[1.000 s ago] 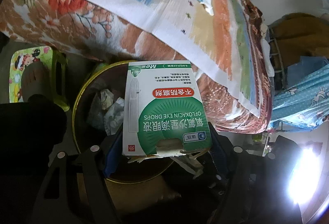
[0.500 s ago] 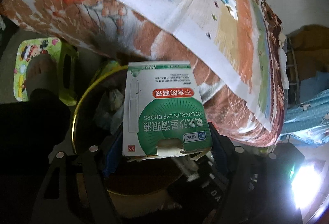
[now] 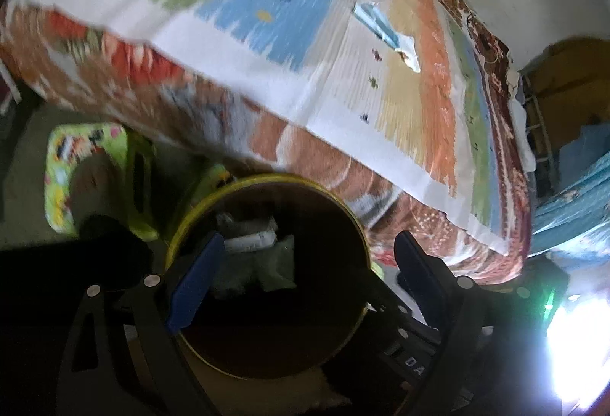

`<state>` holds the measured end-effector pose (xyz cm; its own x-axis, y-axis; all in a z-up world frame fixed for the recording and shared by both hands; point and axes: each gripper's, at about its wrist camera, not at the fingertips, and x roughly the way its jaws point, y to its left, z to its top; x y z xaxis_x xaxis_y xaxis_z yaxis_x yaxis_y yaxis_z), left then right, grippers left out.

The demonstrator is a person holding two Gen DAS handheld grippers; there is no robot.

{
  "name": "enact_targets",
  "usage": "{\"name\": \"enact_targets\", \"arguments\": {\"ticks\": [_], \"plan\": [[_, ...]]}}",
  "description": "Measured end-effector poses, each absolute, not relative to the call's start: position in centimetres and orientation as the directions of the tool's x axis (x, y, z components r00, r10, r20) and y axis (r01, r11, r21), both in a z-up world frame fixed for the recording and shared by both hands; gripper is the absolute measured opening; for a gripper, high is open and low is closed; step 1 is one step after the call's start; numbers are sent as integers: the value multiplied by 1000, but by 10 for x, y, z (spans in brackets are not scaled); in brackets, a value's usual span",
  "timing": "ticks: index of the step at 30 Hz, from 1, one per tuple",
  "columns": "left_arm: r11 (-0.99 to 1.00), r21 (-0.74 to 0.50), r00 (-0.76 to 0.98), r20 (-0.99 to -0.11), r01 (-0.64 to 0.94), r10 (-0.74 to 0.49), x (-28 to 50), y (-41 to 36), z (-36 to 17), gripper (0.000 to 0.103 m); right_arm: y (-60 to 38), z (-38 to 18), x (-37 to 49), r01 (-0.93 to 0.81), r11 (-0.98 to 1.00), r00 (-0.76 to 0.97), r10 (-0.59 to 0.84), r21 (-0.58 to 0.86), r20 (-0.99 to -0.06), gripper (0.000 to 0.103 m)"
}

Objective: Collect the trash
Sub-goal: 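Open both tools above the bin to drop the carton and bag, then move both tools forward toward the clear cup and blue mask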

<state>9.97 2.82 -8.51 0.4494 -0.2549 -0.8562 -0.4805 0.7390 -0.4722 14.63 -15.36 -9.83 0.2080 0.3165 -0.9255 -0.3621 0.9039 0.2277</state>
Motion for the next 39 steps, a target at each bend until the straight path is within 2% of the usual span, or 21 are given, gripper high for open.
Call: {"name": "enact_targets", "arguments": {"ticks": [6,13,16,19,24,29,34,39], "plan": [[882,-347,521,-842,-319,-142,111,19,-41,94,-142,-69,157,-457,866,242,342,204,-908,75],[880,-325,561,-824,-347,-83,120,45,-18,97,-134,-42,165,-508,846,305,353,163,-885,83],[873,-325,571,-818,-363,-67,125,58,-10,97,-137,-33,173,-506,851,339,347,141,-874,89],[889,-342,569,-814,-304,-119,139,57,-5,97,-140,-27,189,-489,859,351,353,152,-867,92],[910,-295,588,-806,-292,-73,163,62,3,97,-141,-17,221,-487,863,388,354,136,-851,94],[883,-351,583,-804,-311,-115,188,77,-3,97,-134,-10,241,-513,851,416,359,111,-836,94],[903,-312,552,-827,-295,-106,218,81,-14,97,-117,-14,255,-558,829,437,337,44,-834,94],[843,-439,564,-799,-311,-208,238,95,-27,97,-104,-24,271,-585,811,437,334,18,-835,94]]}}
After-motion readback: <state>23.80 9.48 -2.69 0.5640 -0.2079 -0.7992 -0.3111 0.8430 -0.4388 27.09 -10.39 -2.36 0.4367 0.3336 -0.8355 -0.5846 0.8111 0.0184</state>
